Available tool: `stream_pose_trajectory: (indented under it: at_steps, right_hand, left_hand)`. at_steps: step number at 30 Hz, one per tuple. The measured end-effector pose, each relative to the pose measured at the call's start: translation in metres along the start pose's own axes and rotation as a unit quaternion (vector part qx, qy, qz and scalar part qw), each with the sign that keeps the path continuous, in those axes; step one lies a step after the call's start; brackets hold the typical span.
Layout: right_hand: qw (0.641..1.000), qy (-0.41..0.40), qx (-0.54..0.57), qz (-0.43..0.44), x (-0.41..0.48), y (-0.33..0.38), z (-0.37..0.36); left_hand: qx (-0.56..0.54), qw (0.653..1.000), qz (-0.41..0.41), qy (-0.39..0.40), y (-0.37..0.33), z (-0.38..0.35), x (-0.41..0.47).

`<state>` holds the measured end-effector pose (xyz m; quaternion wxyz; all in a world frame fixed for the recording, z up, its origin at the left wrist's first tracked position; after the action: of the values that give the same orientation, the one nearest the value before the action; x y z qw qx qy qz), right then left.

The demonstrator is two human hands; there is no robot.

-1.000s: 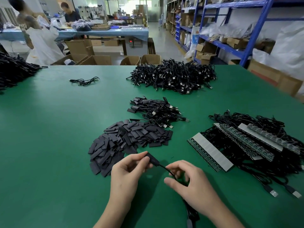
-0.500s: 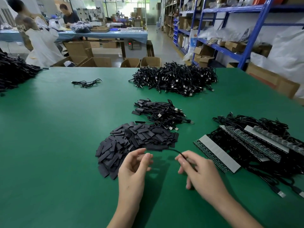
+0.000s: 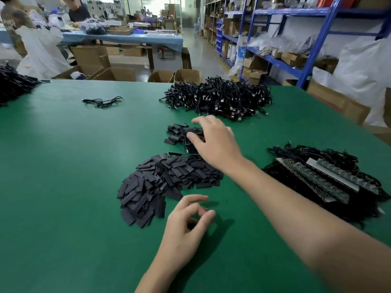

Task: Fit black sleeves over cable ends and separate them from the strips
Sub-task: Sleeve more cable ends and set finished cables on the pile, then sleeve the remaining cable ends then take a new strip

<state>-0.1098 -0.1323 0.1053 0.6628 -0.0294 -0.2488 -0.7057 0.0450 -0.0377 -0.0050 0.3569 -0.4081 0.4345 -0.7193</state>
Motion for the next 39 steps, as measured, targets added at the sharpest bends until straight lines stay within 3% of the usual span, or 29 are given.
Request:
stream_pose_trajectory:
  at_steps: [8, 13, 19, 24, 29, 32, 36, 39]
  right_hand:
    - [0.999, 0.027, 0.011, -0.014, -0.164, -0.055, -0.012]
    - [0.999, -0.006, -0.026, -0.04, -0.214, -0.096, 0.023]
    - [0.98, -0.12, -0.137, -0.086, -0.221, -0.151, 0.091]
    - [0.964, 0.018, -0.212, -0.158, -0.209, -0.172, 0.091]
    - [0.95, 0.049, -0.256, -0.173, -0.21, -0.184, 0.073]
    - [0.943, 0.016, -0.288, -0.164, -0.215, -0.188, 0.068]
    - [0.941, -0.052, -0.304, -0.143, -0.215, -0.194, 0.063]
    - [0.945, -0.073, -0.288, -0.135, -0.216, -0.198, 0.057]
  left_hand:
    - [0.014, 0.999, -0.029, 0.004, -0.003, -0.004, -0.002]
    - [0.124, 0.991, -0.059, -0.002, -0.009, -0.016, -0.007]
    - [0.209, 0.949, -0.173, 0.158, -0.075, -0.076, 0.026]
    - [0.224, 0.934, -0.225, 0.163, -0.146, -0.152, 0.096]
    - [0.372, 0.848, -0.274, 0.259, -0.161, -0.227, 0.141]
    - [0.437, 0.793, -0.31, 0.289, -0.15, -0.254, 0.148]
    - [0.475, 0.761, -0.327, 0.299, -0.145, -0.269, 0.16]
    - [0.514, 0.717, -0.358, 0.306, -0.151, -0.271, 0.169]
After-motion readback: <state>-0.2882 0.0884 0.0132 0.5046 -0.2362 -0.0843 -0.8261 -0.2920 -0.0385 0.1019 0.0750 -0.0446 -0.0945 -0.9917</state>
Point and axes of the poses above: each hand's wrist, its own x-axis towards the middle knuckle, its own z-axis out of the back of the hand, y = z × x, the point moved 2 cm from there along x, towards the middle knuckle, and after that the axes turned 2 degrees about -x, right-handed, at the moved point
